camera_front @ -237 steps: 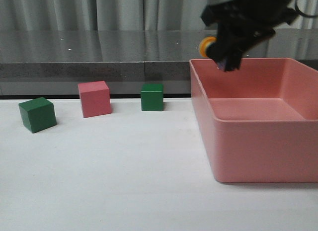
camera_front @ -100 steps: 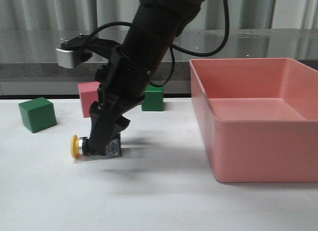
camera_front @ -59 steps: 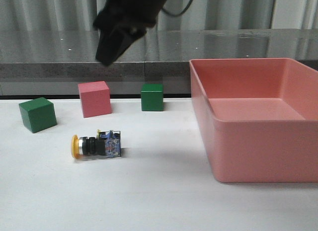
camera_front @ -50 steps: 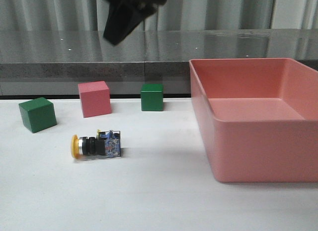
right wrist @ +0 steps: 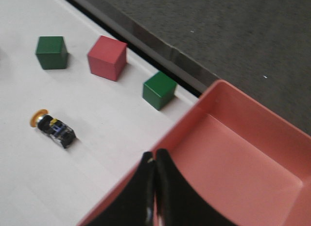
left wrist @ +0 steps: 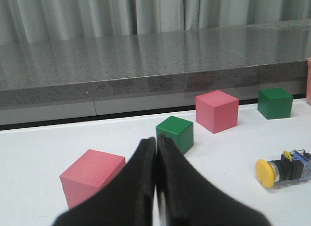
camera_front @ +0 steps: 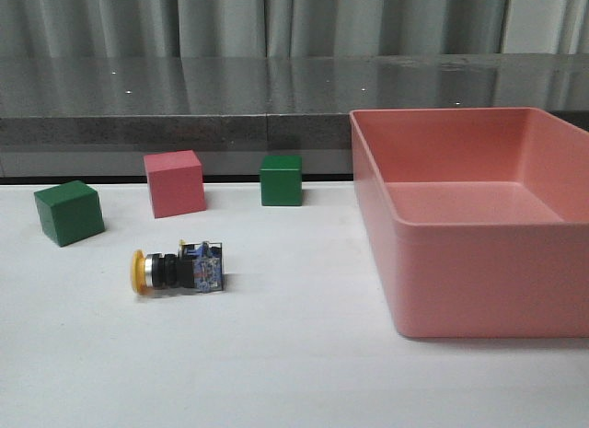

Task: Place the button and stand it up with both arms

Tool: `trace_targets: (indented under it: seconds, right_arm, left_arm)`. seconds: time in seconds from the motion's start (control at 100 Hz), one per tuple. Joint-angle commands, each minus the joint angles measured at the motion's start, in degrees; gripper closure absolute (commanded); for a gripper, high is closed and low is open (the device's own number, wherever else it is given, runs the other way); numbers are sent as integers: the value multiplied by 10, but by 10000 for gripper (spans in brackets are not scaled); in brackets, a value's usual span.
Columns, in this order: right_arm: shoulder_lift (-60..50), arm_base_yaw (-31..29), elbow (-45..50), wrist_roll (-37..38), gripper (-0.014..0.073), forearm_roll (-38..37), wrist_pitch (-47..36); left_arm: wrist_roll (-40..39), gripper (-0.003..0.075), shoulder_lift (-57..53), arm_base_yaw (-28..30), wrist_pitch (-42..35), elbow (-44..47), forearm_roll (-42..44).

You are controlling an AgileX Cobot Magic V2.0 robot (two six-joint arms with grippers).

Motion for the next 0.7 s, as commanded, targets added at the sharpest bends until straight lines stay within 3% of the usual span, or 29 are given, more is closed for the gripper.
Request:
trace_targets:
  seconds: [0.0,0.3,0.5,0.69]
  right_arm:
    - [-85,-28,64,17,654,8,-80]
    - [-344,-81,287,41,654,8,-150]
    - [-434,-86,360,41,654,8,-151]
    - [-438,-86,372,41,654,8,-145]
  left_arm:
    - [-7,740,-18,-5,-48,27,-1]
    - [-7,740,-18,-5,-76,27,-7]
    - [-7,740,-18,-5,-146,21,-111]
    - [-7,740,16,-5,-53,-71,-166]
